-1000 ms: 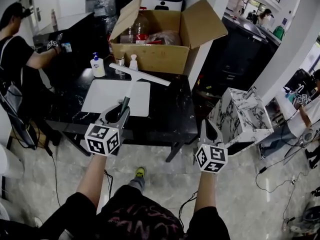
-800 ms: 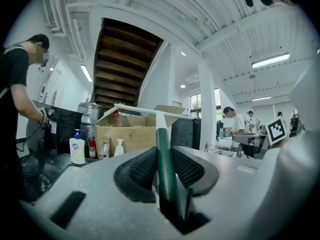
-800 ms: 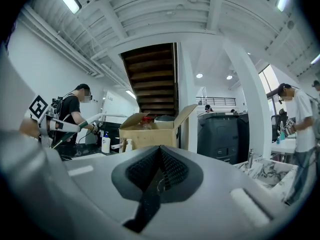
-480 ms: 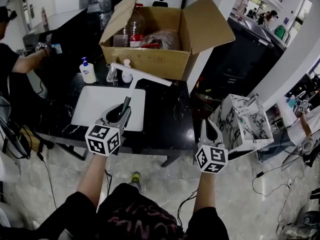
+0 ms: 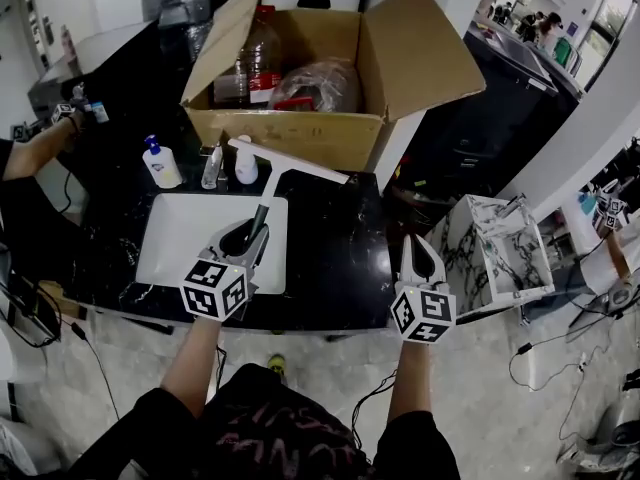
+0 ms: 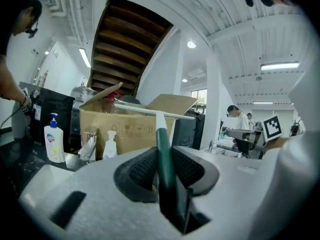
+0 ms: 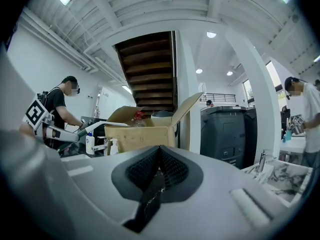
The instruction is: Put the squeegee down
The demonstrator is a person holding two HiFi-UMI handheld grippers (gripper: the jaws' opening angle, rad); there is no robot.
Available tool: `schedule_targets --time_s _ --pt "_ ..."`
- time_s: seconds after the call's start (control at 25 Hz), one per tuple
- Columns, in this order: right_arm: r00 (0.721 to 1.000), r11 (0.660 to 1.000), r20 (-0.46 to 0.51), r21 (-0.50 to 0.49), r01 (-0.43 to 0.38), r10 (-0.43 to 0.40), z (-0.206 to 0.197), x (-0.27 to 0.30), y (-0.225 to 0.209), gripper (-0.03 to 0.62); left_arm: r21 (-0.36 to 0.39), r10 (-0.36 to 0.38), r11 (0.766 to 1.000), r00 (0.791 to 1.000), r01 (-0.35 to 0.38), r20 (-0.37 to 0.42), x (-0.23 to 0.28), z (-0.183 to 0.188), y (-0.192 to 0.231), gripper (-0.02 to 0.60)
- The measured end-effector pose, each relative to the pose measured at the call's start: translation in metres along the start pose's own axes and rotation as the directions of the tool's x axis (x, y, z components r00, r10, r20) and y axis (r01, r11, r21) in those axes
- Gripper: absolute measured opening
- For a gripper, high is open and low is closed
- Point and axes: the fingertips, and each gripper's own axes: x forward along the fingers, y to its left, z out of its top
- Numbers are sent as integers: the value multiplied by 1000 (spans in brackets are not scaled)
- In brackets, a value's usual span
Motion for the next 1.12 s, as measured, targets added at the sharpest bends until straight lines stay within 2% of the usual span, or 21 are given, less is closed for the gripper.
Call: schedule_targets --time_s 0.32,0.72,0.84,1.12 --pt "1000 1000 -21 -10 6 -6 -8 31 -1 5 -28 -14 1000 999 13 -34 26 -14 19 100" --pt "1000 1000 -18 -13 -1 1 -5 40 -16 5 -25 -34 999 998 33 -60 51 -16 5 101" --pt "1000 1000 -17 -9 -1 1 -2 42 -30 5 -31 -24 999 998 22 -61 60 -16 -3 101" --pt "998 998 -1 -4 -57 57 3 53 -52 5 -37 33 999 997 -36 -75 79 -17 -17 101"
